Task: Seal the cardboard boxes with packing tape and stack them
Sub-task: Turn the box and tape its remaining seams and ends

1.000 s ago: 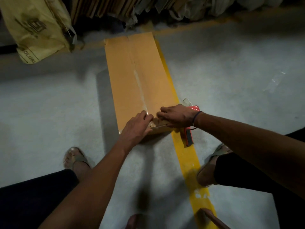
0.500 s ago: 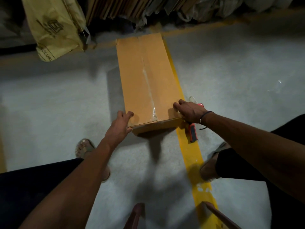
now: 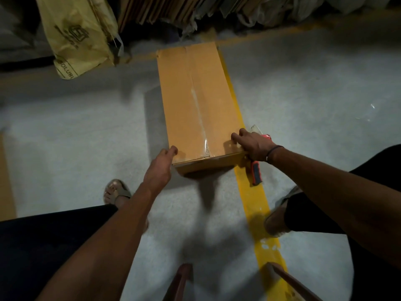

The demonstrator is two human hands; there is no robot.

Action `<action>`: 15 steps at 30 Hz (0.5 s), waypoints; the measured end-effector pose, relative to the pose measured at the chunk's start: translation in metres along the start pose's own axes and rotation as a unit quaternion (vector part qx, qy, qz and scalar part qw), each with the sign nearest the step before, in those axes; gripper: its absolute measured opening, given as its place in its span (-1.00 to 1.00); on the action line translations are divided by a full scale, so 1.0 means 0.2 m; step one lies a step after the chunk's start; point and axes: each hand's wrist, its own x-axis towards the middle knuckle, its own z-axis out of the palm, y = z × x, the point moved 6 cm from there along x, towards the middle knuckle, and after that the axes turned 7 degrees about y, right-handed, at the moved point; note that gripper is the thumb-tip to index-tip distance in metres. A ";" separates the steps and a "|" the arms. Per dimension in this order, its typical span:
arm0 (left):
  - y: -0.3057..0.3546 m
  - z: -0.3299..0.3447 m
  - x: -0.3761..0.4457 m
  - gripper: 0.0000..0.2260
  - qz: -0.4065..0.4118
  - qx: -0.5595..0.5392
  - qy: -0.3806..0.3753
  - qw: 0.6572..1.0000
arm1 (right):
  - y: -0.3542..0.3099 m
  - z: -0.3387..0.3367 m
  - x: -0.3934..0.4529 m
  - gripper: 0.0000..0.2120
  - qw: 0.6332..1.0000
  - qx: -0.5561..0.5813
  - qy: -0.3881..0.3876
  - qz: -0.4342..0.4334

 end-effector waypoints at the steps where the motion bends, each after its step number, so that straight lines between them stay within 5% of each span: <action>1: 0.01 0.00 0.00 -0.43 0.019 0.018 0.000 1.000 | -0.01 0.00 0.00 -0.21 1.000 -0.023 0.011 -0.006; 7: 0.08 0.00 0.02 -0.51 0.011 0.034 -0.003 0.999 | -0.04 0.02 0.02 -0.44 0.997 -0.032 0.060 -0.029; 15: 0.13 0.04 0.04 -0.48 -0.068 0.050 -0.001 0.996 | -0.05 0.04 0.04 -0.63 0.995 0.017 0.082 0.047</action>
